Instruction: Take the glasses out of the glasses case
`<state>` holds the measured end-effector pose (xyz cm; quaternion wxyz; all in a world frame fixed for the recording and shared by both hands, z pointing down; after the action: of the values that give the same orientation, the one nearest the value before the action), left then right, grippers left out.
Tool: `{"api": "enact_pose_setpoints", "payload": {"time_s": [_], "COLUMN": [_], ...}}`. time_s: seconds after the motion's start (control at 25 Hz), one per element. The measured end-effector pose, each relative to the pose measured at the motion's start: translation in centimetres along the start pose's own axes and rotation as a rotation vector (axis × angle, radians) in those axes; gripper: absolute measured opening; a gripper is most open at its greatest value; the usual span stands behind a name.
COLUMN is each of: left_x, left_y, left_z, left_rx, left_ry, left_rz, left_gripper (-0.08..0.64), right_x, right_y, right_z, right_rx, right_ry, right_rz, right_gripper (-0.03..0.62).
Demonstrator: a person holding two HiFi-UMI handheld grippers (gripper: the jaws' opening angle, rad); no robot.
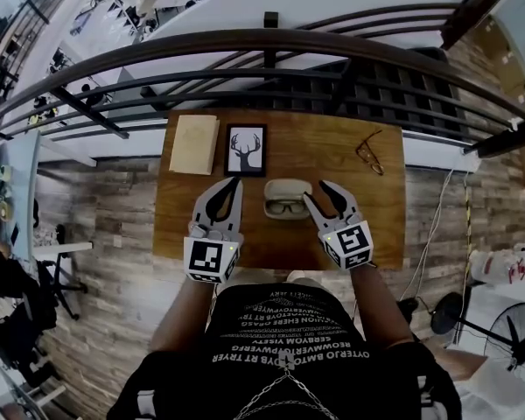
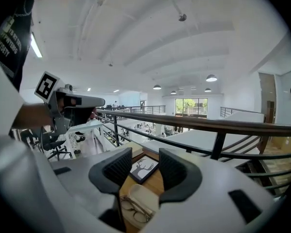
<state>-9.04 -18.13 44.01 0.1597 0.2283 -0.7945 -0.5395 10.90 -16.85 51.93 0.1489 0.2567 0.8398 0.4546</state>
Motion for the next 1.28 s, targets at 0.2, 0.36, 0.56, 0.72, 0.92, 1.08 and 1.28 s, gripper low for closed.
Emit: {"api": "enact_pose_setpoints", "payload": {"time_s": [0.2, 0.36, 0.56, 0.72, 0.92, 1.08, 1.28], "left_x": [0.4, 0.5, 0.5, 0.5, 0.5, 0.6, 0.9], "left_y": [-0.4, -0.8, -0.6, -0.6, -0.3, -0.4, -0.1], "left_z": [0.2, 0.6, 1.0, 1.2, 1.2, 1.3, 1.4], "left_rx": [-0.009, -0.014, -0.017, -0.017, -0.012, -0.010, -0.003], "left_ry": [-0.011, -0.019, -0.025, -0.026, -0.025, -0.026, -0.029], "left_rz": [0.004, 0.004, 0.004, 0.002, 0.000, 0.000, 0.001], "left_gripper": [0.028, 0.028, 0.028, 0.028, 0.028, 0.028, 0.028], "right_x": [0.1, 0.3, 0.7, 0.9, 1.7, 2.1, 2.4], "right_y": [1.9, 3.2, 5.1, 6.7, 9.4, 11.1, 13.4], "right_z": [-1.7, -2.7, -4.2, -5.5, -7.6, -8.7, -10.6], "right_rx": [0.066, 0.104, 0.146, 0.177, 0.260, 0.300, 0.350], "right_ry": [-0.014, -0.020, -0.024, -0.043, -0.078, -0.096, -0.108], "right_rz": [0.020, 0.032, 0.048, 0.051, 0.049, 0.054, 0.072], "right_gripper": [0.164, 0.163, 0.161, 0.160, 0.161, 0.160, 0.160]}}
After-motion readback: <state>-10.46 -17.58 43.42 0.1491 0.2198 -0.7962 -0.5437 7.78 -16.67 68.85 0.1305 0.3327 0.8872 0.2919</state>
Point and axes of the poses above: the fingertips, and each gripper's own axes: z backward along the fingers, x to its left, y out of its underside, the point moved 4 cm from there along z, backward along the fingers, and after that the axes turned 11 degrees about x, right-handed, at the moved point
